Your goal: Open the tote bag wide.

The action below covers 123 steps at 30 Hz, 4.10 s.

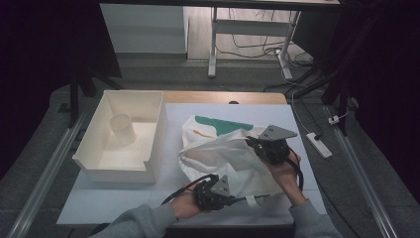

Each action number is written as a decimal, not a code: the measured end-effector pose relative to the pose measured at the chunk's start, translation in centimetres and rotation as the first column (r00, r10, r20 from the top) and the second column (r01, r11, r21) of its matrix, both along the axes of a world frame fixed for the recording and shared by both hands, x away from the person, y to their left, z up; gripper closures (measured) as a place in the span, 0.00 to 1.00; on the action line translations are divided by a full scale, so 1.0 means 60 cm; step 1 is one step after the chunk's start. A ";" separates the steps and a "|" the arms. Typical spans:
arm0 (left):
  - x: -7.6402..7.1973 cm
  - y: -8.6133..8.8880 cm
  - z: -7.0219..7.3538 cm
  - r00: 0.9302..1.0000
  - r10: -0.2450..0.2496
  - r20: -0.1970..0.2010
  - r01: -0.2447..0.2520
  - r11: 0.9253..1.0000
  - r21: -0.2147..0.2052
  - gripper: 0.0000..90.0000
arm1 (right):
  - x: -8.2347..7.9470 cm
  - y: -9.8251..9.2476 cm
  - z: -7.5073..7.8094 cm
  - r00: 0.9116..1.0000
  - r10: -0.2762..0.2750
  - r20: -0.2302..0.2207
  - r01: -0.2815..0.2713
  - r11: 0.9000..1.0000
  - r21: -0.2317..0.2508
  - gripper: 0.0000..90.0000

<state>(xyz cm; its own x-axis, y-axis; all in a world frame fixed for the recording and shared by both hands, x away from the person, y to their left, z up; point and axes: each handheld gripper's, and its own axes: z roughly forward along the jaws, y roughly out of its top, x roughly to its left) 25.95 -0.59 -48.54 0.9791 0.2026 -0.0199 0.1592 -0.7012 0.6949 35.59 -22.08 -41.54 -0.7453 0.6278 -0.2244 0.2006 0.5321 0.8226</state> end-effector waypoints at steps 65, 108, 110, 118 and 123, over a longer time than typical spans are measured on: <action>-0.005 0.004 0.003 0.994 -0.069 -0.078 0.066 0.997 -0.043 0.96 | 0.188 -0.003 -0.151 0.955 -0.206 -0.213 0.185 0.976 -0.113 0.98; 0.083 0.062 0.114 0.972 0.227 0.061 -0.210 0.956 -0.204 0.41 | -0.055 -0.060 -0.037 0.985 0.035 -0.170 -0.016 0.994 0.112 0.50; 0.098 0.061 0.119 0.965 0.254 0.072 -0.236 0.951 -0.199 0.41 | -0.063 -0.063 -0.042 0.983 0.039 -0.178 -0.020 0.994 0.110 0.50; 0.161 0.062 0.124 0.930 0.360 0.077 -0.340 0.921 -0.191 0.42 | -0.070 -0.053 -0.044 0.982 0.058 -0.178 -0.043 0.995 0.085 0.50; 0.197 0.056 0.117 0.917 0.393 0.072 -0.378 0.912 -0.159 0.43 | -0.069 -0.052 -0.046 0.981 0.059 -0.183 -0.043 0.995 0.087 0.50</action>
